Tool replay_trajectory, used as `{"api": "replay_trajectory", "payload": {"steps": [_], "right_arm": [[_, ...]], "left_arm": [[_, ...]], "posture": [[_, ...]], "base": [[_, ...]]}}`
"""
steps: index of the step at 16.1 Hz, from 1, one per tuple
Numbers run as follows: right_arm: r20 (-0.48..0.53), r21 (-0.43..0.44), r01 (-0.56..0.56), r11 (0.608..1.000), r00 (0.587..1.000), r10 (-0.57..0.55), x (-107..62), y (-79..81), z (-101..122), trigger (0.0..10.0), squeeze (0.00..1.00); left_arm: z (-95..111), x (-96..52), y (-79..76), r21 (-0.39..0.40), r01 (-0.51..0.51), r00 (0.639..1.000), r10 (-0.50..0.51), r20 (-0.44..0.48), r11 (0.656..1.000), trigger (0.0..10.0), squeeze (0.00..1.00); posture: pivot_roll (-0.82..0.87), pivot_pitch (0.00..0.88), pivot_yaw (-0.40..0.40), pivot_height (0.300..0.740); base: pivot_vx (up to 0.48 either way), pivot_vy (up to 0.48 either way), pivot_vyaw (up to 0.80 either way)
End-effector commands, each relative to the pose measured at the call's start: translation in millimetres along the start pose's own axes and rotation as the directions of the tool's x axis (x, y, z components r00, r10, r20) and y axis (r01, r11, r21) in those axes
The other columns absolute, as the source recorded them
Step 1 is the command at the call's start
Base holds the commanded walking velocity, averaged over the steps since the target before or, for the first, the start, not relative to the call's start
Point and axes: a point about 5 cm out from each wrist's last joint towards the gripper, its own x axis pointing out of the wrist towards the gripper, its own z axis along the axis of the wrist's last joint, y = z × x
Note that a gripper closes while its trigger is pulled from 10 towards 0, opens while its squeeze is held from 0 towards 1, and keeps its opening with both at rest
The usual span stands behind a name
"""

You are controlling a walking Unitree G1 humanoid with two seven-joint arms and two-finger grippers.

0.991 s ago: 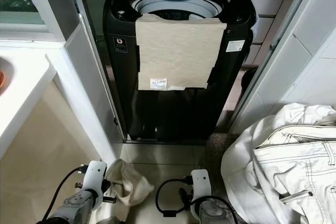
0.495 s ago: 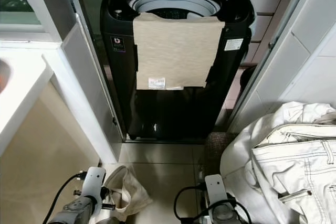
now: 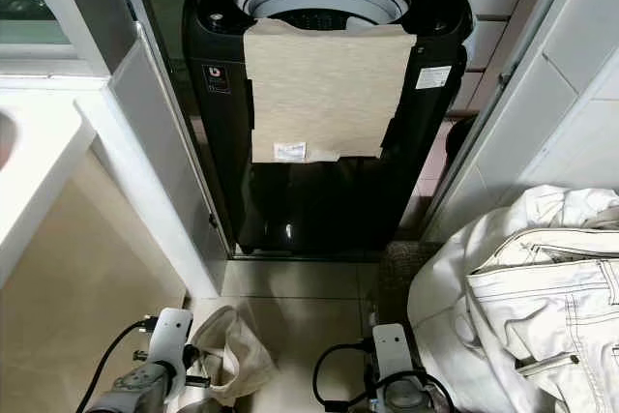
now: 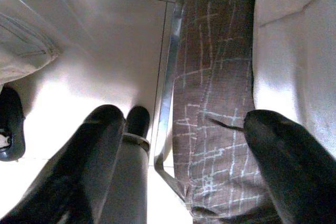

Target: Clothes washing

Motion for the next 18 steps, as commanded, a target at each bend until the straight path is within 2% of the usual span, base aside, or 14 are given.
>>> {"api": "replay_trajectory", "payload": {"steps": [1,2,3,6,8,10,14,18], "right_arm": [[-0.001,0.009,0.003,1.0,1.0,-0.003,-0.2,0.7,-1.1,0.0,0.0],[-0.002,0.009,0.003,1.0,1.0,-0.003,-0.1,0.9,-0.7,2.8,0.0],[-0.014,0.01,-0.014,1.0,1.0,0.014,-0.1,3.4,-1.5,10.0,0.0],[-0.068,0.081,-0.1,0.992,0.992,0.105,-2.5,18.8,-10.9,10.0,0.0],[-0.105,0.074,-0.156,0.985,0.981,0.163,-4.8,26.1,-19.1,10.0,0.0],[-0.125,0.084,-0.146,0.986,0.98,0.156,-5.8,25.9,-24.8,10.0,0.0],[-0.151,0.077,-0.169,0.983,0.972,0.179,-7.3,26.3,-31.5,10.0,0.0],[-0.151,0.077,-0.169,0.983,0.972,0.179,-7.3,26.3,-31.5,10.0,0.0]], "left_arm": [[-0.7,-0.7,3.1,-0.001,-0.009,1.0,0.009,0.006,1.0,10.0,0.0],[-0.5,-0.8,3.5,-0.01,-0.009,1.0,0.009,0.009,1.0,10.0,0.0],[-1.7,-1.0,4.9,-0.024,-0.014,1.0,0.014,0.002,1.0,10.0,0.0],[-12.9,-2.3,7.3,-0.015,-0.035,0.997,0.034,-0.064,0.999,10.0,0.0],[-28.8,-4.8,5.6,-0.012,-0.048,0.991,0.046,-0.122,0.999,10.0,0.0],[-41.0,-6.7,-2.0,-0.026,-0.044,0.989,0.04,-0.142,0.999,10.0,0.0],[-19.0,-0.8,-3.5,-0.02,-0.042,0.991,0.039,-0.125,0.999,10.0,0.0],[-19.0,-0.8,-3.5,-0.02,-0.042,0.991,0.039,-0.125,0.999,10.0,0.0]], "posture": [[0.01,0.07,0.042,0.74],[0.01,0.068,0.043,0.74],[0.02,0.064,0.049,0.74],[0.01,0.051,0.056,0.74],[0.0,0.043,0.042,0.74],[0.0,0.039,0.03,0.74],[0.01,0.03,0.024,0.74],[0.01,0.03,0.024,0.74]], "base": [[0.0,0.0,0.0],[0.0,0.0,0.0],[0.0,0.0,0.0],[0.0,0.0,0.0],[0.0,0.0,0.0],[0.0,0.0,0.0],[0.0,0.0,0.0],[0.0,0.0,0.0]]}}
